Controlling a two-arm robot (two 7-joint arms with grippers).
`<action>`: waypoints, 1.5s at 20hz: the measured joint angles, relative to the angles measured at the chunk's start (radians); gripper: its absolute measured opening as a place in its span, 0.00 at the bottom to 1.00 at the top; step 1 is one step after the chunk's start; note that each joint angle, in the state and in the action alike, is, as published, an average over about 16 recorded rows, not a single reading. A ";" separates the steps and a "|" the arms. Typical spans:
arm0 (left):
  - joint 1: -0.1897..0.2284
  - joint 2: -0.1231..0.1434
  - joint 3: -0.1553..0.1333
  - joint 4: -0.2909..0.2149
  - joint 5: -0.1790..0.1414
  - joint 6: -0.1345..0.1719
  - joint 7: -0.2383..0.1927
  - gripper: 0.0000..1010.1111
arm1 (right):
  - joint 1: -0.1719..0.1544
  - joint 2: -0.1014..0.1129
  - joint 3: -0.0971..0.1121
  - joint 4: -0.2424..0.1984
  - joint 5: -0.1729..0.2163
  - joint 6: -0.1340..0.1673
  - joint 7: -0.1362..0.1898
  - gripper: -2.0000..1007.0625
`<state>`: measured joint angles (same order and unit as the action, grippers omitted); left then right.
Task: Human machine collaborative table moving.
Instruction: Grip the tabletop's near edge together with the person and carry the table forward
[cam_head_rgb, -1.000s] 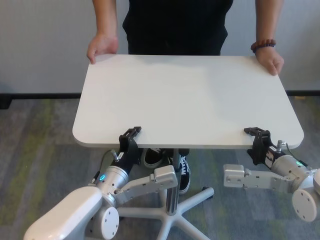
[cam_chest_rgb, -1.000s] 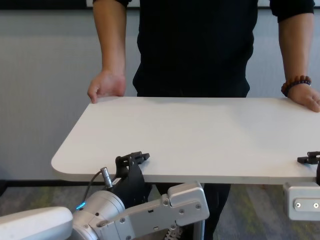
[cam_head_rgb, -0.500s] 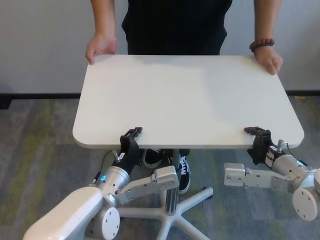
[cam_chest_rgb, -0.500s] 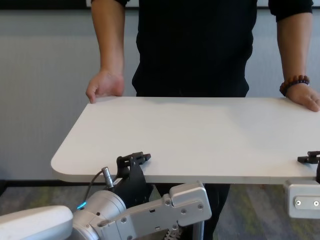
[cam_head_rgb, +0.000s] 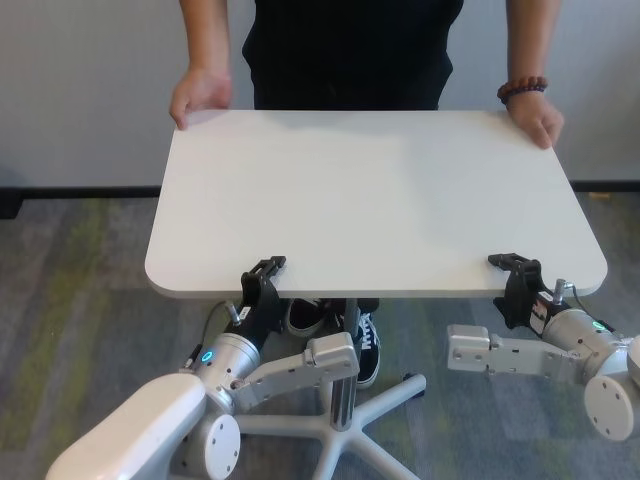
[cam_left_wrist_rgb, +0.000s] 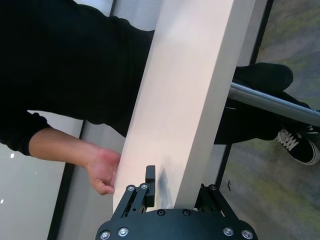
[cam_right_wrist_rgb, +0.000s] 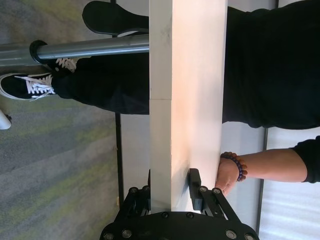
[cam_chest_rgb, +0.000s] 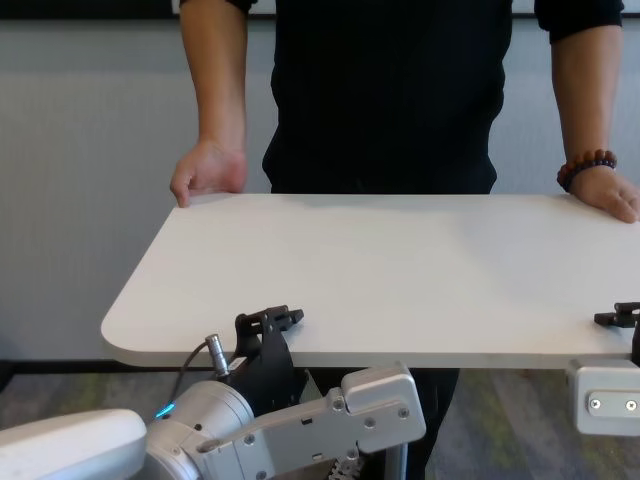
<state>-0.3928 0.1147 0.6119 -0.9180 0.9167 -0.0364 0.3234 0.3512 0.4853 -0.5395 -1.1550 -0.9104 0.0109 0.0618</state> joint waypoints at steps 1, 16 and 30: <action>0.001 0.000 0.000 -0.002 -0.001 0.001 -0.002 0.37 | 0.000 0.000 0.000 0.000 0.000 0.000 0.000 0.35; 0.006 0.001 -0.003 -0.010 -0.004 0.007 -0.009 0.37 | 0.000 0.000 0.000 0.001 0.002 -0.001 0.002 0.35; 0.001 0.001 -0.002 -0.004 -0.001 0.005 -0.004 0.47 | 0.000 0.001 -0.001 0.000 0.000 0.000 0.004 0.39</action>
<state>-0.3914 0.1156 0.6104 -0.9222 0.9155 -0.0313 0.3195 0.3512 0.4859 -0.5402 -1.1550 -0.9103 0.0107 0.0656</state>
